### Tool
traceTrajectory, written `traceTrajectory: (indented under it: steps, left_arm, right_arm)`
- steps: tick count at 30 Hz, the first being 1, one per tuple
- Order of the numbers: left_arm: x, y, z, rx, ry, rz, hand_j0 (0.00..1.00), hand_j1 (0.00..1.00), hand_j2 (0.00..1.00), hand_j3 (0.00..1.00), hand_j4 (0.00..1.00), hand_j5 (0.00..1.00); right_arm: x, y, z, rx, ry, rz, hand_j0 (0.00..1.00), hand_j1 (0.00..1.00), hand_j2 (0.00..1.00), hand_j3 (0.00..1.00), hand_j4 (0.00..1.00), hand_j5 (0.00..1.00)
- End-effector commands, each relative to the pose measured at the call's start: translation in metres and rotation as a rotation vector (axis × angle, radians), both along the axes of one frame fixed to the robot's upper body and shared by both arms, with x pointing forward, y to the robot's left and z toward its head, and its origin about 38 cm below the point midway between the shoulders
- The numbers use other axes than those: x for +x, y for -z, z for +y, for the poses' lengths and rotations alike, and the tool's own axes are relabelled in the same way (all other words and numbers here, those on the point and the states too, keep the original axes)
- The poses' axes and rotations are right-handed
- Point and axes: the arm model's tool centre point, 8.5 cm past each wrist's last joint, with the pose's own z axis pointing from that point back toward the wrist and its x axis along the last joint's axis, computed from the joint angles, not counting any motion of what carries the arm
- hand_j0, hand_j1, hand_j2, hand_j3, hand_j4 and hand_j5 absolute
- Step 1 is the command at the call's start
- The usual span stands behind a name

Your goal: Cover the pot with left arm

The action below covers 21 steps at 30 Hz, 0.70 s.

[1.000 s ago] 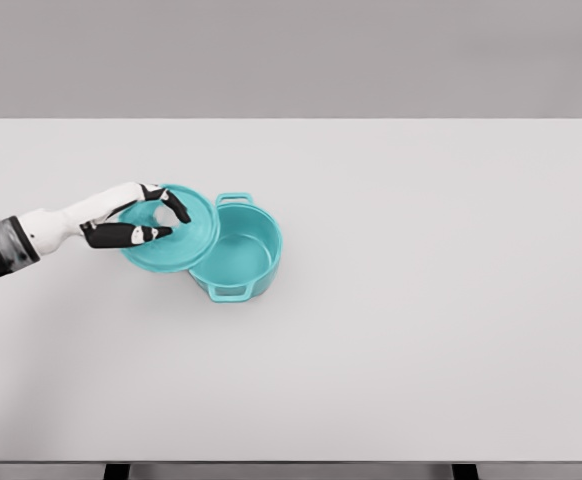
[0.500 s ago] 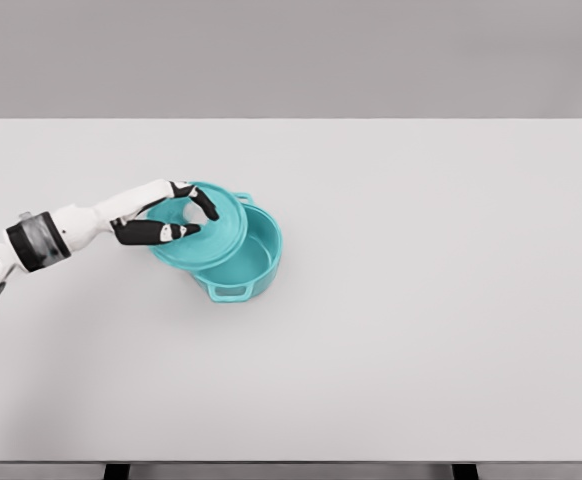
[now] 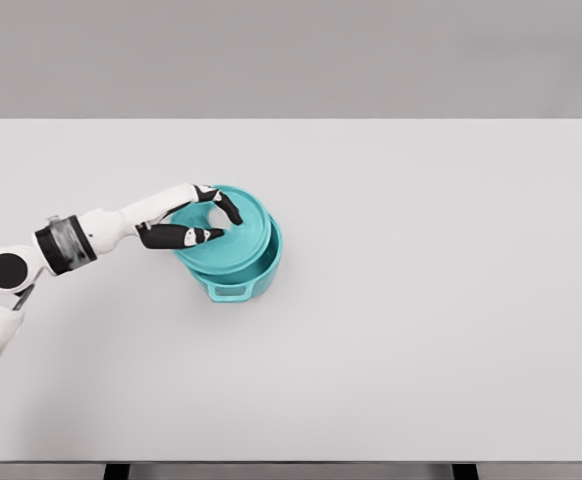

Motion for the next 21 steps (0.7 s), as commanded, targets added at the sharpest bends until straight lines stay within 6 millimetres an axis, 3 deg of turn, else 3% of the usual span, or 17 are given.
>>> traceTrajectory:
  steps: [1, 7, 21]
  left_arm:
    - [0.000, 0.000, -0.002, -0.010, 0.002, 0.002, 0.53, 0.53, 0.53, 0.53, 0.53, 0.53]
    - [-0.003, 0.005, -0.014, -0.019, 0.024, 0.015, 0.53, 0.53, 0.53, 0.53, 0.53, 0.53]
    - [-0.004, 0.006, -0.013, -0.016, 0.023, 0.017, 0.56, 0.56, 0.56, 0.56, 0.56, 0.56]
  right_arm:
    - [0.000, 0.000, 0.000, 0.000, -0.001, -0.001, 1.00, 1.00, 1.00, 1.00, 1.00, 1.00]
    - [0.000, 0.000, 0.000, 0.000, -0.001, -0.001, 1.00, 1.00, 1.00, 1.00, 1.00, 1.00]
    - [0.000, 0.000, 0.000, 0.000, -0.001, -0.001, 1.00, 1.00, 1.00, 1.00, 1.00, 1.00]
